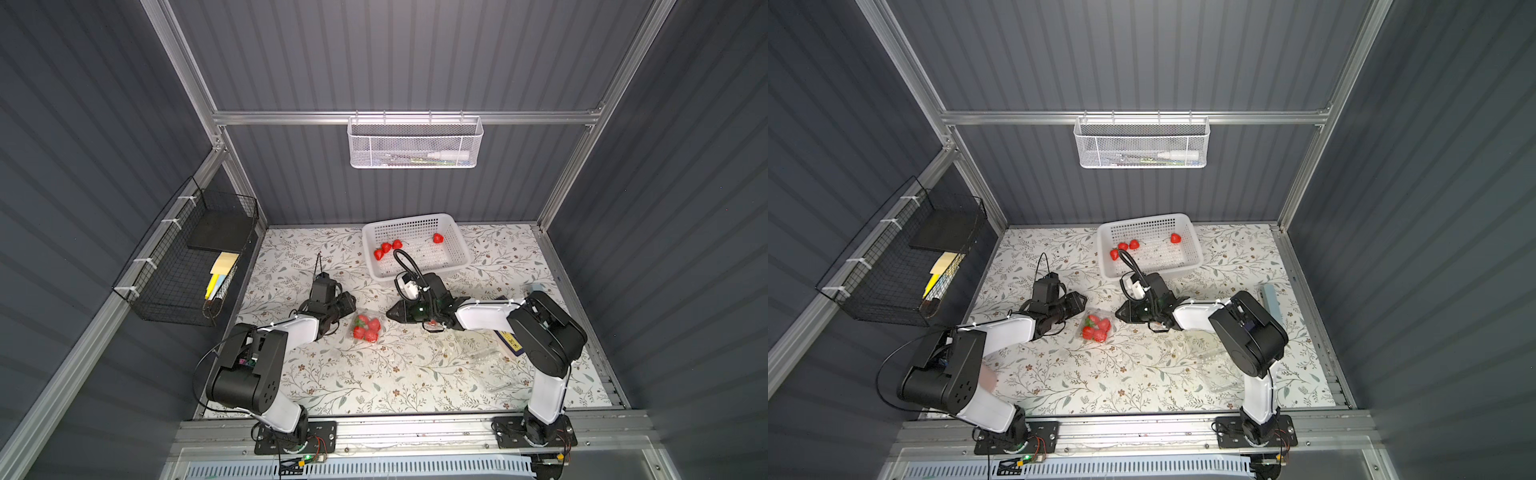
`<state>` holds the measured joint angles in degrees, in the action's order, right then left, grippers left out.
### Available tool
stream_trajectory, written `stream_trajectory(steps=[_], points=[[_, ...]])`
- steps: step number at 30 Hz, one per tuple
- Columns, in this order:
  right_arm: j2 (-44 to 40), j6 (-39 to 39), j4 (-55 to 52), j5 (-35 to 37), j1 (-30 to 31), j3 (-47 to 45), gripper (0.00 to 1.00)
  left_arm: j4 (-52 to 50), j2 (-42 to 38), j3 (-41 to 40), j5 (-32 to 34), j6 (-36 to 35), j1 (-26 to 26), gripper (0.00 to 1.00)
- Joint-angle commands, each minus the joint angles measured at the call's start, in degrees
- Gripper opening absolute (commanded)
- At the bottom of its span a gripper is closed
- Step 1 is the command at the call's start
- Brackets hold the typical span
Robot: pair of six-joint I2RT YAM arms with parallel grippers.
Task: Pack strawberries into containers
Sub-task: Adjust the packing box at the center of the board.
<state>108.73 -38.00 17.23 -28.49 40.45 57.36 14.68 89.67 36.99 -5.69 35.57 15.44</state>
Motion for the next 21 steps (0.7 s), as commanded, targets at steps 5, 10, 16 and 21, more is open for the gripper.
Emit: stream_trajectory(steps=[5,10,16,21], points=[[4.9,-3.6,3.8,-5.3,0.1,3.0,0.52,2.6,-0.2,-2.9,-3.3,1.6,0.1,0.51],[6.5,-4.7,4.9,-5.6,0.1,3.5,0.49,5.7,-1.5,-6.5,-5.4,4.2,0.9,0.51],[7.7,-6.6,7.3,-7.1,0.6,3.1,0.36,8.7,-0.5,-8.4,-6.1,6.7,3.0,0.51],[7.2,-7.6,8.5,-7.0,0.7,1.6,0.39,9.2,0.1,-8.7,-5.6,7.1,3.6,0.50]])
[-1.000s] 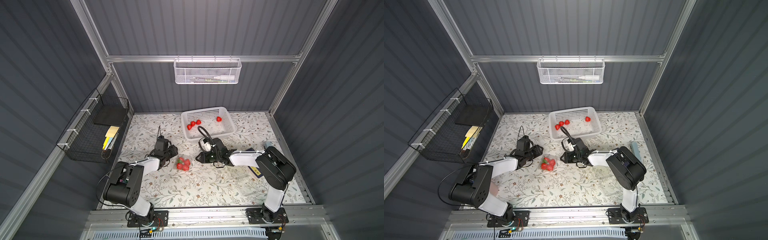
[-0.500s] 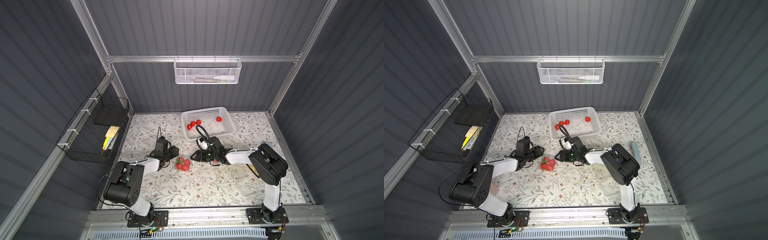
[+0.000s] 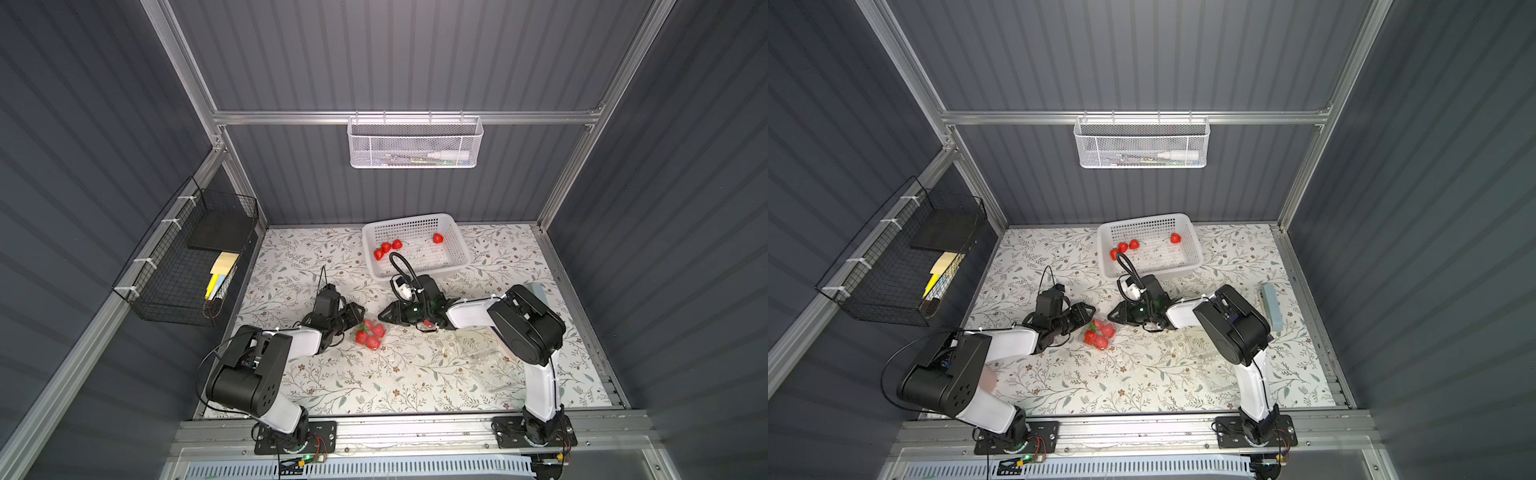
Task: Pack strawberries into containers
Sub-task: Adjust the packing box at the center of the board.
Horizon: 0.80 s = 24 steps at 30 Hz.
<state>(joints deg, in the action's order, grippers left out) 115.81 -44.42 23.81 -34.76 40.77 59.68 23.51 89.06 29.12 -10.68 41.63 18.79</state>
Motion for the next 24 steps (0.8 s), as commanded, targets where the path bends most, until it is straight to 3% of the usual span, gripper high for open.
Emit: stream_trajectory(steps=[1,8,12,19,24], points=[[-0.2,-1.0,1.8,-0.5,0.4,-1.1,0.40,0.2,0.6,-0.9,-0.5,1.1,0.4,0.50],[-5.2,2.0,-2.4,4.2,0.4,-3.4,0.46,-8.9,-1.8,4.2,4.0,-2.7,0.3,0.55],[-8.2,3.7,-6.7,6.1,0.4,-4.9,0.49,-14.2,-5.8,9.0,11.9,-3.3,0.4,0.57],[-8.3,2.8,-7.4,4.8,1.5,-6.9,0.51,-10.6,-10.6,1.9,8.1,0.7,0.9,0.64],[-8.4,3.4,-9.0,4.5,2.1,-6.8,0.52,-4.4,-11.6,-2.8,6.4,5.0,4.8,0.73]])
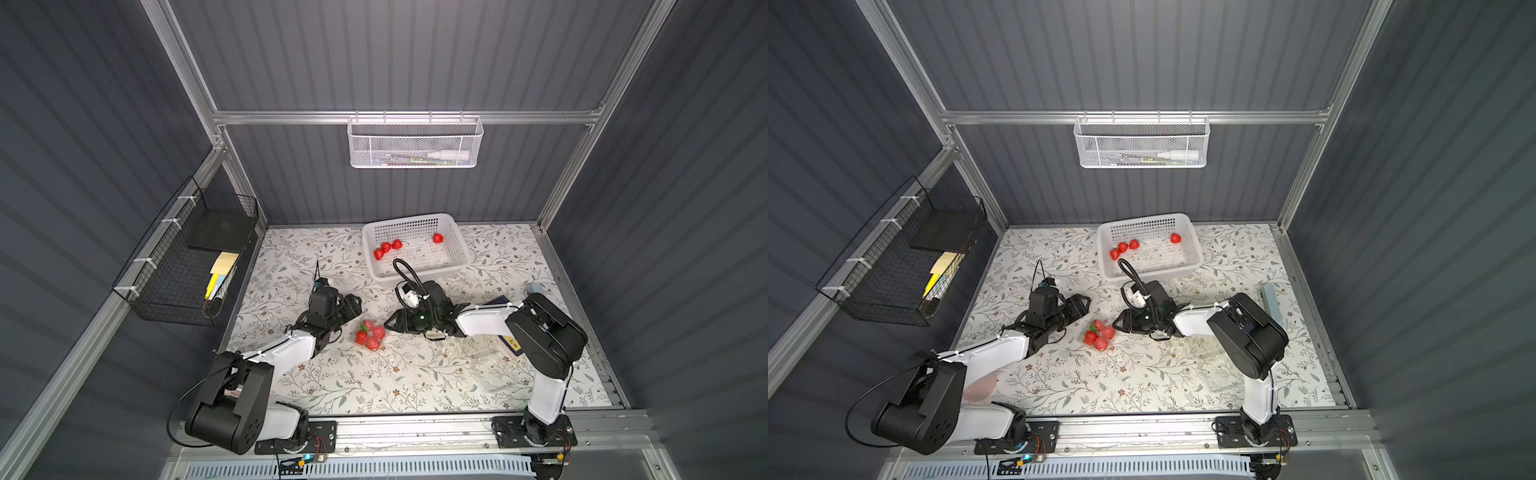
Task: Pack strawberries into containers
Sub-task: Adjust the packing box at the center of the board.
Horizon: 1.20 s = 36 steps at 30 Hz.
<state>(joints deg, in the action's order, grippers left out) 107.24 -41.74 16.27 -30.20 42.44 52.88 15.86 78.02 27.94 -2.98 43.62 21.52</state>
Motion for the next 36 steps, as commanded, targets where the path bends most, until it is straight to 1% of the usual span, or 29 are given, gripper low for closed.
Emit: stream_trajectory(steps=[1,3,4,6,12,16,17,21,27,33,36], points=[[0.5,0.7,-1.7,-0.4,0.4,0.2,0.52,3.8,-0.2,-1.7,-1.3,3.4,2.7,0.73],[1.0,-0.1,-0.7,-1.1,0.4,0.4,0.52,4.7,0.6,-1.9,-1.2,3.7,3.7,0.73],[1.4,-0.3,0.1,-1.5,0.4,0.4,0.50,5.2,0.9,-2.0,-1.4,3.8,3.8,0.73],[2.0,-1.1,1.5,-2.0,0.4,0.5,0.44,6.3,1.2,-2.5,-1.9,4.1,4.0,0.73],[2.8,-2.0,3.1,-2.1,0.4,0.8,0.35,7.4,0.8,-3.7,-2.4,4.9,4.1,0.71],[3.7,-2.5,3.8,-2.5,0.4,1.7,0.34,10.3,1.2,-6.0,-3.4,6.6,4.2,0.69],[3.9,-2.8,4.2,-2.5,0.4,1.9,0.32,11.2,1.6,-6.6,-3.5,7.1,4.3,0.68],[4.9,-3.2,4.9,-2.8,0.4,2.4,0.30,14.3,3.0,-8.7,-4.3,8.6,4.7,0.62],[5.7,-3.4,5.4,-2.9,0.4,3.0,0.26,14.2,4.2,-7.9,-4.0,7.7,4.8,0.60],[6.0,-3.3,5.3,-2.8,0.3,3.2,0.26,13.9,5.3,-7.1,-4.0,7.1,4.8,0.60],[5.4,-2.8,5.0,-2.4,0.2,3.2,0.35,12.7,4.9,-6.1,-3.6,6.7,4.8,0.59]])
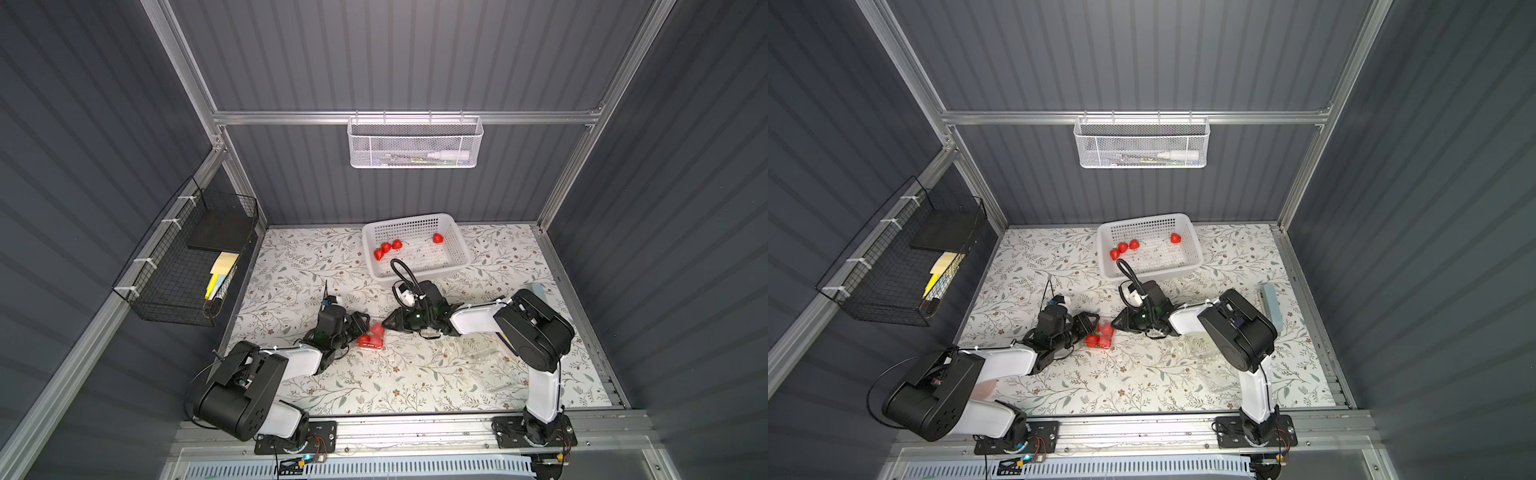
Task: Pack strawberries into containers
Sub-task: Adjust the packing box at the center of the board.
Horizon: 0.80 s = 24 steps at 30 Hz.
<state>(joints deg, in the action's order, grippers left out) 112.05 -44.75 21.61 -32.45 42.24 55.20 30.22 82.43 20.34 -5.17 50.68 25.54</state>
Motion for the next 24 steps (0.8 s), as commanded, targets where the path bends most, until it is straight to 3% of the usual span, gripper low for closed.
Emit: stream_trajectory(steps=[1,9,15,24], points=[[0.3,0.6,-0.7,0.1,0.4,1.0,0.37,-2.4,0.0,1.9,-1.1,-0.6,0.7,0.60],[-3.4,3.2,-4.7,1.8,0.2,1.8,0.46,-9.0,-3.8,7.7,0.9,-3.0,0.7,0.66],[-8.8,7.9,-12.2,7.3,0.1,2.2,0.52,-12.4,-6.0,12.2,2.9,-4.0,0.7,0.72],[-12.7,9.0,-16.4,11.5,-0.7,0.4,0.53,-12.3,-7.8,10.1,3.8,-4.1,0.7,0.72]])
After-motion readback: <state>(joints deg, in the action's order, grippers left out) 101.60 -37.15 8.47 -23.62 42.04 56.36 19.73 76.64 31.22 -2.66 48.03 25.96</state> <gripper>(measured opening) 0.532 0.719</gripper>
